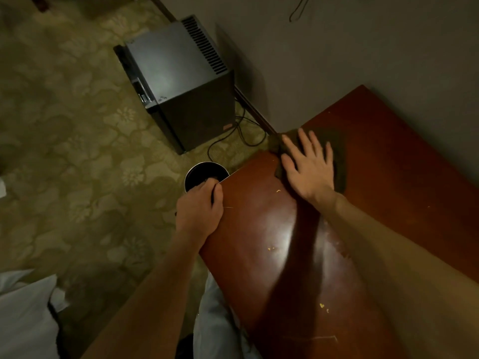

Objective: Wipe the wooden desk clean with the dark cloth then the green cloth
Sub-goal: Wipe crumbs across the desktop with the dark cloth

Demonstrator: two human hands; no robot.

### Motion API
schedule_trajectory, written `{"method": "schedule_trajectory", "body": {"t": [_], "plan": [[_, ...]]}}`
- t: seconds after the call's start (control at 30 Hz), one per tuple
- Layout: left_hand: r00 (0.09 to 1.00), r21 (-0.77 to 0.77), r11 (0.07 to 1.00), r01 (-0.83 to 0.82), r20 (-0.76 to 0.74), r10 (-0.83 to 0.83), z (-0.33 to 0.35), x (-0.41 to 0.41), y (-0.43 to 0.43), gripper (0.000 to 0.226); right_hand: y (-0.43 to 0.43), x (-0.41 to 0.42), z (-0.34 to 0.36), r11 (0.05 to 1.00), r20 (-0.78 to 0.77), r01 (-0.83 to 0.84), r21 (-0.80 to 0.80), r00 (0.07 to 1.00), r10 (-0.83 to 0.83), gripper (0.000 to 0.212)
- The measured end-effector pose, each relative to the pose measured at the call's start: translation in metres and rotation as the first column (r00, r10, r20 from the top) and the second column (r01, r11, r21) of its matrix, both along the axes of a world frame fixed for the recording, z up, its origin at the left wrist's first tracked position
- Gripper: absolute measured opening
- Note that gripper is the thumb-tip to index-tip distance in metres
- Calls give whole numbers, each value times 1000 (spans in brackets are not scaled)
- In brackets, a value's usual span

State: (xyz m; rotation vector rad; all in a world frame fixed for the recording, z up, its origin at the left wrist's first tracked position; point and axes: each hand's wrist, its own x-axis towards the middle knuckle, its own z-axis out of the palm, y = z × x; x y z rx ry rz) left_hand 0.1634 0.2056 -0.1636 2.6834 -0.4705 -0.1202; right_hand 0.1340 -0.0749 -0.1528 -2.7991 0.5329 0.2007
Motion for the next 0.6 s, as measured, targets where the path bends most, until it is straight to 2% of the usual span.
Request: {"method": "schedule_trajectory", "body": {"t": [0.13,0.3,0.43,0.6], "plan": [[1000,-23,1000,-4,-7,4,-1,0,0,28,36,9,6,947,-45,-320,34,946,321,60],[999,-34,999,-2,-49,0,-1,2,3,32,50,-56,9,895,-41,-443,58,894,445,56],[998,-23,1000,0,-67,-1,-1,2,2,29,37,-110,9,906,-84,-414,87,903,421,53],[998,-29,1000,3,-70,-5,-1,1,1,37,-3,-113,10,981,-128,-186,61,973,192,51]]}}
